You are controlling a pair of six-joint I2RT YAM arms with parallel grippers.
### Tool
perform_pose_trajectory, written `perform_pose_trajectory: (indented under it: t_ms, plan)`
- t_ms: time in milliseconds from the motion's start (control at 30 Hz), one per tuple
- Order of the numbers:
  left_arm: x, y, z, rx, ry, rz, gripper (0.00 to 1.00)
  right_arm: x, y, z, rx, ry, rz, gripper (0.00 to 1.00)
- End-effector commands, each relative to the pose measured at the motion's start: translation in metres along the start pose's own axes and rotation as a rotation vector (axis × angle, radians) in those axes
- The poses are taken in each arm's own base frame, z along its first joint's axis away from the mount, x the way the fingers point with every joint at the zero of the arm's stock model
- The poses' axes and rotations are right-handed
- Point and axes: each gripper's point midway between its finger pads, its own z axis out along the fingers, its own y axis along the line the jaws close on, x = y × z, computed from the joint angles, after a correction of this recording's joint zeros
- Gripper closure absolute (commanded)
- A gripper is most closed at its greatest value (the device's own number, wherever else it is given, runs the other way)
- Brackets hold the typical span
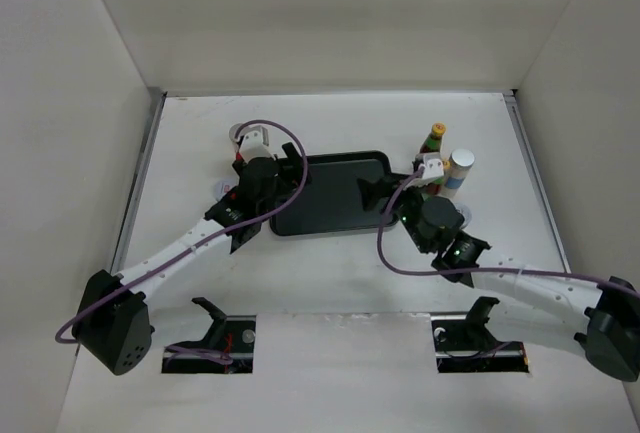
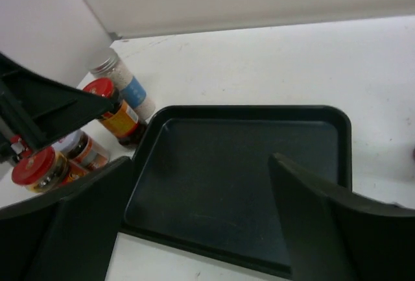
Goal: Organize the condiment bottles
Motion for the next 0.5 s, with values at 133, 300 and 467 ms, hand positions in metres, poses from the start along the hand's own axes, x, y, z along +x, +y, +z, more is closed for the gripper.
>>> perform_pose_trajectory:
  t_ms: [133,300,467]
  plan:
    - [-0.013,-0.030,-0.005,0.131,-0.080,0.057,0.00,-0.070,0.030,-0.014,-0.108,-0.156,0.091,0.69]
    - [-0.016,-0.049,-0.027,0.252,-0.187,0.147,0.00,-0.094,-0.014,-0.020,0.124,-0.123,0.062,0.93]
    - [-0.012,-0.050,-0.042,0.326,-0.236,0.088,0.00,-0.103,-0.097,-0.039,0.482,-0.118,-0.014,0.86]
